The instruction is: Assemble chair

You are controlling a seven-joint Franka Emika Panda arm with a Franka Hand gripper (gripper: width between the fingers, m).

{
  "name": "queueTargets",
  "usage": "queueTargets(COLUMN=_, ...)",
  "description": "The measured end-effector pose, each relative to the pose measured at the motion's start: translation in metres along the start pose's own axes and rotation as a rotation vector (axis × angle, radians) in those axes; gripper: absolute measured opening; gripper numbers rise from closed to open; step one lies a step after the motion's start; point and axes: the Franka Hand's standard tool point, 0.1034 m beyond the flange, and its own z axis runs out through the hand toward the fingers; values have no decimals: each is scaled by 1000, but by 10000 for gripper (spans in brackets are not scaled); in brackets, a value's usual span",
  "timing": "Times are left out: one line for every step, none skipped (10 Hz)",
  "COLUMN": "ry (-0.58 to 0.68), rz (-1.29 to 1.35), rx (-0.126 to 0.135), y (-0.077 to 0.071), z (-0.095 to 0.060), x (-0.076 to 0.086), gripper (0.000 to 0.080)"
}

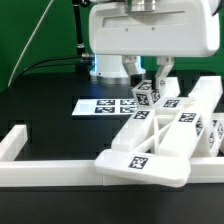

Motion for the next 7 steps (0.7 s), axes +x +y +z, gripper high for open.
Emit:
queueTargets(ry=-13, rz=-58, rx=-17, y=12, z=-2, x=10, gripper=281)
queueTargets(ry=-30, rz=-76, rx=-36, y=20, z=-4, x=17, gripper=281)
queueTargets(ry=-33, rz=-104, rx=-66, y=27, z=-7, x=24, gripper=281)
queueTargets(ry=-21, rz=-132, rx=-97, y=35, z=-6, x=30, gripper=281)
queueTargets(ry=-25, rz=-144, rx=-103, y=42, z=-4, x=34, gripper=281)
queueTargets(ry=-62, rz=-142, rx=-87, y=49, z=-5, x=39, gripper=281)
queueTargets(ry=-56, rz=-132, rx=-90, y=50, z=-4, x=41, gripper=281)
